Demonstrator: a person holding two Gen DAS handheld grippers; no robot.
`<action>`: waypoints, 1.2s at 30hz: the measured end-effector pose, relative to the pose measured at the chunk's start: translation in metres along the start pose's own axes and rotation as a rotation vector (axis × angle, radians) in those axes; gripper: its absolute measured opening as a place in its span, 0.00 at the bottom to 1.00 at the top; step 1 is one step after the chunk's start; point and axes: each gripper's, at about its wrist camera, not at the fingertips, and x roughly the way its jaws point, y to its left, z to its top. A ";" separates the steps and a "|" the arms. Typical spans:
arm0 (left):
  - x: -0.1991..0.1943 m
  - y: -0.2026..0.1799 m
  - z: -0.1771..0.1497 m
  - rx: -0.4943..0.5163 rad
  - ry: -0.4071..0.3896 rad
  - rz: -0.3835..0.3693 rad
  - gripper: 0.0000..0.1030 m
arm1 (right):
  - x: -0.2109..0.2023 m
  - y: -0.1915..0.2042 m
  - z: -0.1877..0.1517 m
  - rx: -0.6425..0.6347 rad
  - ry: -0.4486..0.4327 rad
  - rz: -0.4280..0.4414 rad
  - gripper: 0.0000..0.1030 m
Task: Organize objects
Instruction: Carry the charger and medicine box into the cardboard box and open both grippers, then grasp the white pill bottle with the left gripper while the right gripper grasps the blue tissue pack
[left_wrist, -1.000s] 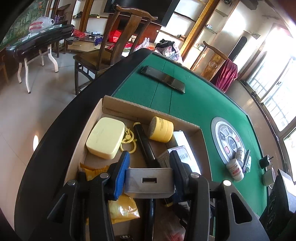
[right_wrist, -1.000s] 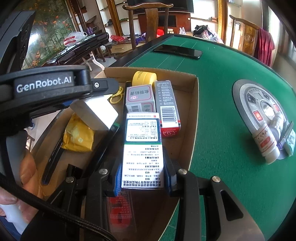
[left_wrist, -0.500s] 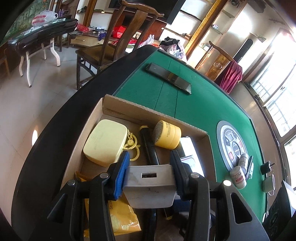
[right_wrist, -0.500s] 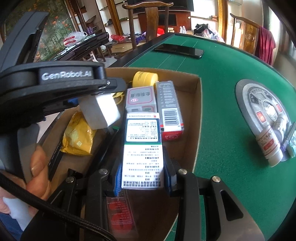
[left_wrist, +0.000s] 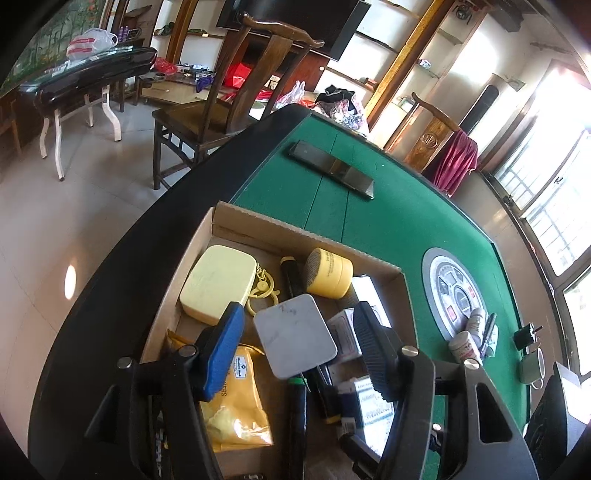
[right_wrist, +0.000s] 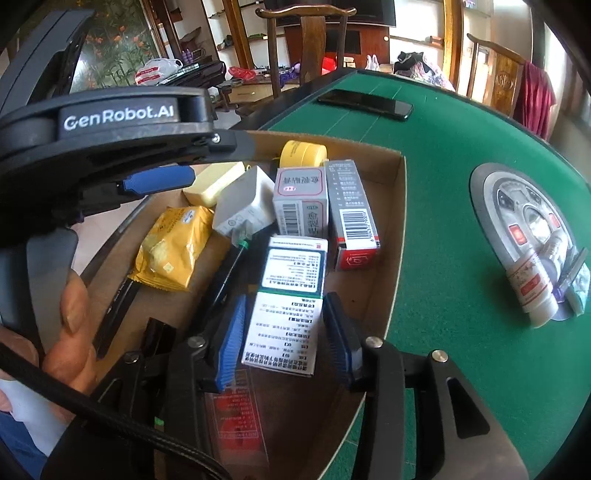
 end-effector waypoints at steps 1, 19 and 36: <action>-0.002 -0.001 0.000 0.005 -0.003 0.000 0.54 | -0.003 0.000 0.000 0.001 -0.008 0.005 0.40; -0.019 -0.043 -0.020 0.074 0.006 -0.034 0.54 | -0.051 -0.056 -0.007 0.101 -0.110 0.057 0.40; 0.026 -0.207 -0.062 0.182 0.188 -0.080 0.54 | -0.113 -0.279 -0.064 0.521 -0.270 -0.118 0.39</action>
